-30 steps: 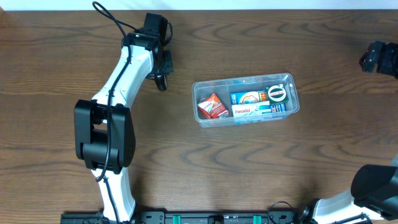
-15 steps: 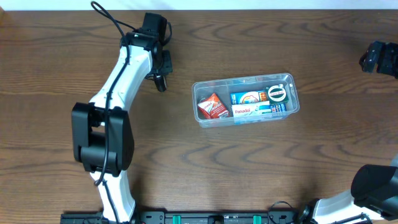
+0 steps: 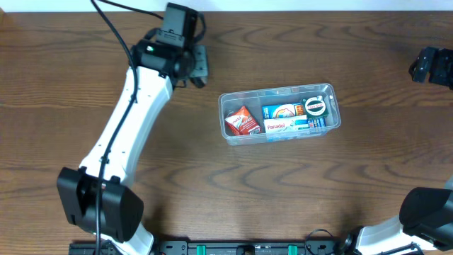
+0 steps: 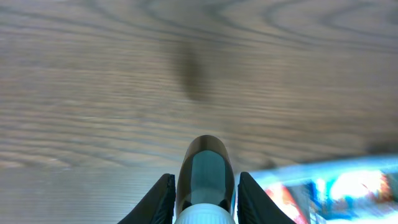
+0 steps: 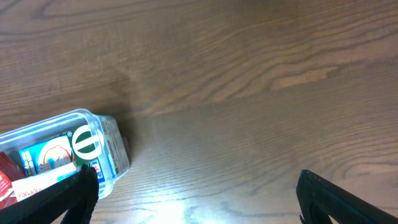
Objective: Pack container
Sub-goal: 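Lift the bottle and carry it over the container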
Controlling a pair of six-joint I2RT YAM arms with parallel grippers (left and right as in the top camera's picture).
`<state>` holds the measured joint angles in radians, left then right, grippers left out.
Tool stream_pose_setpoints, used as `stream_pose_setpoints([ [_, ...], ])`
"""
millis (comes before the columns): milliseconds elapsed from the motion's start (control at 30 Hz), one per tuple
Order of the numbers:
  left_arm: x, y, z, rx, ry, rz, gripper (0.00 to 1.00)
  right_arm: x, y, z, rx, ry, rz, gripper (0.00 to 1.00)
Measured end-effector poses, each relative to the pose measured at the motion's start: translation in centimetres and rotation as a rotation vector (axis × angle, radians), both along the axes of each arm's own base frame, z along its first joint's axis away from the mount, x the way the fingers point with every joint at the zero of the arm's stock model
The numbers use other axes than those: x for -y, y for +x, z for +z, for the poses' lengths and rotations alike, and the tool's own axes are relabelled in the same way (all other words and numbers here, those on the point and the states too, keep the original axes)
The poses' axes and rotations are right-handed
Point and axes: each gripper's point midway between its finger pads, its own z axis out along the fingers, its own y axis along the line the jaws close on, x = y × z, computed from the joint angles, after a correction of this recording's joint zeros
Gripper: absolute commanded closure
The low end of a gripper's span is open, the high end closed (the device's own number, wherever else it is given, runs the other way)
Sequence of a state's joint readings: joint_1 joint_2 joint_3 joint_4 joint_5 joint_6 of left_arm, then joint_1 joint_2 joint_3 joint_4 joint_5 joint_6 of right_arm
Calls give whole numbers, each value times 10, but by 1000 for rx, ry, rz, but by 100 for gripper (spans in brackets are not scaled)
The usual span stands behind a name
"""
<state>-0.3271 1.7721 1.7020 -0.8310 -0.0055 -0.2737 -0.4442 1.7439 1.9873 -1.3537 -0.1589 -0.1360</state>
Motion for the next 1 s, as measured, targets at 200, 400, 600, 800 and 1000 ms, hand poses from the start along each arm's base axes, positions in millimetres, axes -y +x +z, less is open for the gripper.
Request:
stream_pose_setpoints([
  [200, 44, -18, 5, 7, -16, -102, 76, 0, 0, 0, 0, 0, 0, 1],
  [400, 93, -33, 11, 37, -52, -199, 77, 0, 0, 0, 0, 0, 0, 1],
  [600, 126, -44, 17, 64, -91, -249, 78, 0, 0, 0, 0, 0, 0, 1],
  [800, 139, -48, 15, 55, -119, -236, 79, 0, 0, 0, 0, 0, 0, 1],
  [1000, 148, -46, -10, 5, -113, -213, 79, 0, 0, 0, 0, 0, 0, 1],
])
